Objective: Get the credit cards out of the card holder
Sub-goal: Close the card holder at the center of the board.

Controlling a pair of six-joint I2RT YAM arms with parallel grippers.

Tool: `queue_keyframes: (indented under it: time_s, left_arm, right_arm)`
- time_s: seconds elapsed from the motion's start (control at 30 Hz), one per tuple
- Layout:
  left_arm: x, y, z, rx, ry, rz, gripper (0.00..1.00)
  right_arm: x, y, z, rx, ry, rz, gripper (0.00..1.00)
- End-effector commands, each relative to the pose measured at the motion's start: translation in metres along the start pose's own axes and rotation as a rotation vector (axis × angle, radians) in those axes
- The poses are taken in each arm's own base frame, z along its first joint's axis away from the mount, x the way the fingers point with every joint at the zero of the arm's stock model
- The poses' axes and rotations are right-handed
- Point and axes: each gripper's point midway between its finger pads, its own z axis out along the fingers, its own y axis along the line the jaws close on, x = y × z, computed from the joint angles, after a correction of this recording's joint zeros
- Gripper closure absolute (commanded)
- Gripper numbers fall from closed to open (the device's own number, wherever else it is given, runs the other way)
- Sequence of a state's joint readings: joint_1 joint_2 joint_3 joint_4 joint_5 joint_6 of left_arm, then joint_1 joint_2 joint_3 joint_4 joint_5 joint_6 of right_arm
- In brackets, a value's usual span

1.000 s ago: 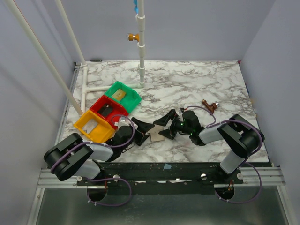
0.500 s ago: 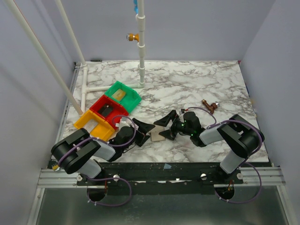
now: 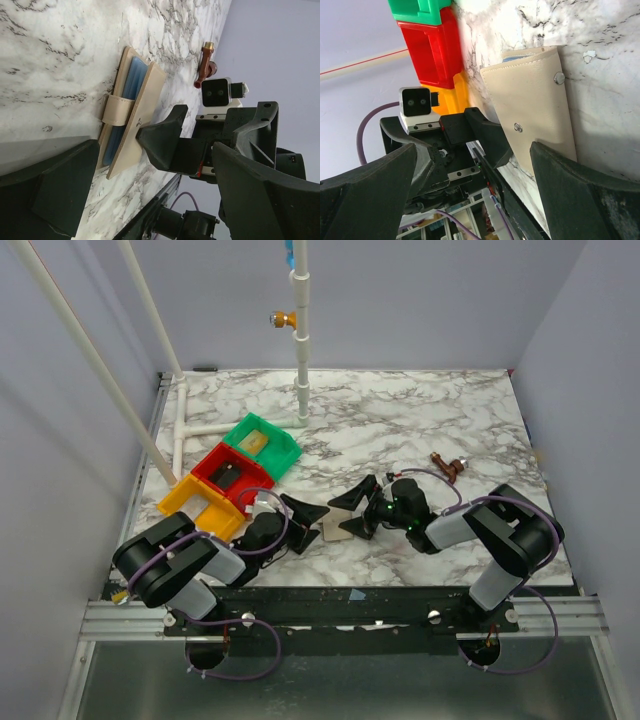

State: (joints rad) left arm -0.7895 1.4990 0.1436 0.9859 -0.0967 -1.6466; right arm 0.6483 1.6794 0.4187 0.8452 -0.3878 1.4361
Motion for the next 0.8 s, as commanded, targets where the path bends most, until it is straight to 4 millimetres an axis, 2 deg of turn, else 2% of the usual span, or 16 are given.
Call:
queue_keyframes:
  time_s: [0.0, 0.17, 0.77]
  left_arm:
    - [0.000, -0.012, -0.003, 0.052, -0.002, 0.002, 0.01]
    - [0.001, -0.017, -0.004, 0.062, 0.001, 0.014, 0.01]
    - [0.000, -0.025, 0.012, 0.054, -0.004, 0.033, 0.01]
  right_arm:
    - [0.010, -0.017, -0.005, 0.050, 0.028, 0.006, 0.01]
    - [0.009, -0.014, -0.006, 0.051, 0.021, -0.007, 0.01]
    - [0.008, -0.006, -0.007, 0.037, 0.017, -0.020, 0.00]
